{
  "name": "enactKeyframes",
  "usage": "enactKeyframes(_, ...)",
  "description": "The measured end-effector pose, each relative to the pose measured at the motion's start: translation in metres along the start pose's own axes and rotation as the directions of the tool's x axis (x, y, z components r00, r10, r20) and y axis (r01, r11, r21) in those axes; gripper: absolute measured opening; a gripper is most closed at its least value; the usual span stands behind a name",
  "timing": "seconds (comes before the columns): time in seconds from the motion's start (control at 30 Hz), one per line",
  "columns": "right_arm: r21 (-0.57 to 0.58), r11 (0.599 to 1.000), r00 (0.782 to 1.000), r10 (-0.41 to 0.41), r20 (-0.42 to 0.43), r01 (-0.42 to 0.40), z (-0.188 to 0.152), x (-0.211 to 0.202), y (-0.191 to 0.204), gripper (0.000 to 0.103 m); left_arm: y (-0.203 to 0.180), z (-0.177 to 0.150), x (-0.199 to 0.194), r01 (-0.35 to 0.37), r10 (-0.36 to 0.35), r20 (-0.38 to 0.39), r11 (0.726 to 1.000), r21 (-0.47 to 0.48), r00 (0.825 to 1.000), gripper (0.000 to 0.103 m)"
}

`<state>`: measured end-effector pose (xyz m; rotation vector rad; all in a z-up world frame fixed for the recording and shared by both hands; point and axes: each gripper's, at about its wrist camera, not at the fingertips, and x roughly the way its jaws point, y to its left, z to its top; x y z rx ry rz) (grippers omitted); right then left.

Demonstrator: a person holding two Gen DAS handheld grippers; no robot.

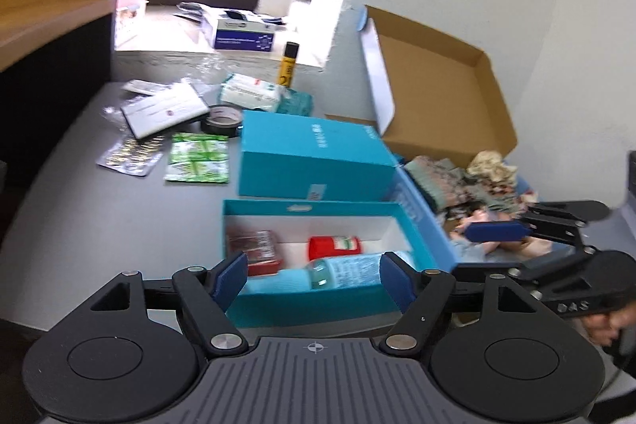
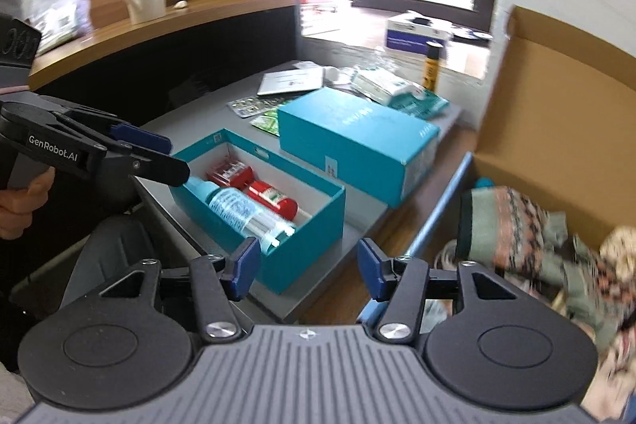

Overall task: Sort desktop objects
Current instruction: 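Move the left tool to the large teal box and grip its side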

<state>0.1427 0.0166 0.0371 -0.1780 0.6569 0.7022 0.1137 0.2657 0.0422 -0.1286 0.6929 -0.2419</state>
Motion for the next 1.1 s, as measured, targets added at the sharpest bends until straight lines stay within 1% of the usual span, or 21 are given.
enactKeyframes(0.1,0.046,0.998,0.999,-0.031,0.009,0.03,-0.011,0.001,0.01,0.067,-0.003,-0.004,-0.003,-0.034,0.035,-0.011,0.998,0.048,0.999,0.078)
enactKeyframes(0.27,0.104,0.991,0.996,-0.091,0.02,0.089,-0.028,0.004,0.029,0.067,-0.004,-0.012,-0.008,-0.046,0.049,-0.029,0.994,0.1,0.998,0.08)
enactKeyframes(0.43,0.117,0.985,0.991,-0.129,0.03,0.125,-0.034,0.004,0.044,0.068,-0.001,-0.021,-0.012,-0.06,0.064,-0.034,0.992,0.109,0.997,0.082)
enactKeyframes(0.47,0.115,0.985,0.991,-0.132,0.033,0.128,-0.034,0.003,0.047,0.068,-0.001,-0.022,-0.014,-0.063,0.067,-0.034,0.992,0.11,0.997,0.083)
enactKeyframes(0.5,0.115,0.985,0.99,-0.136,0.033,0.131,-0.034,0.002,0.048,0.069,-0.001,-0.024,-0.015,-0.066,0.07,-0.033,0.992,0.111,0.997,0.087)
enactKeyframes(0.53,0.111,0.985,0.99,-0.137,0.035,0.133,-0.035,0.001,0.049,0.069,-0.001,-0.025,-0.017,-0.068,0.073,-0.033,0.991,0.113,0.997,0.087)
enactKeyframes(0.8,0.085,0.989,0.991,-0.123,0.051,0.118,-0.034,-0.005,0.048,0.07,-0.009,-0.028,-0.023,-0.097,0.102,-0.033,0.987,0.124,0.994,0.089)
enactKeyframes(1.1,0.099,0.986,0.988,-0.137,0.064,0.131,-0.023,-0.003,0.039,0.071,-0.006,-0.008,-0.02,-0.09,0.094,-0.02,0.984,0.156,0.995,0.09)
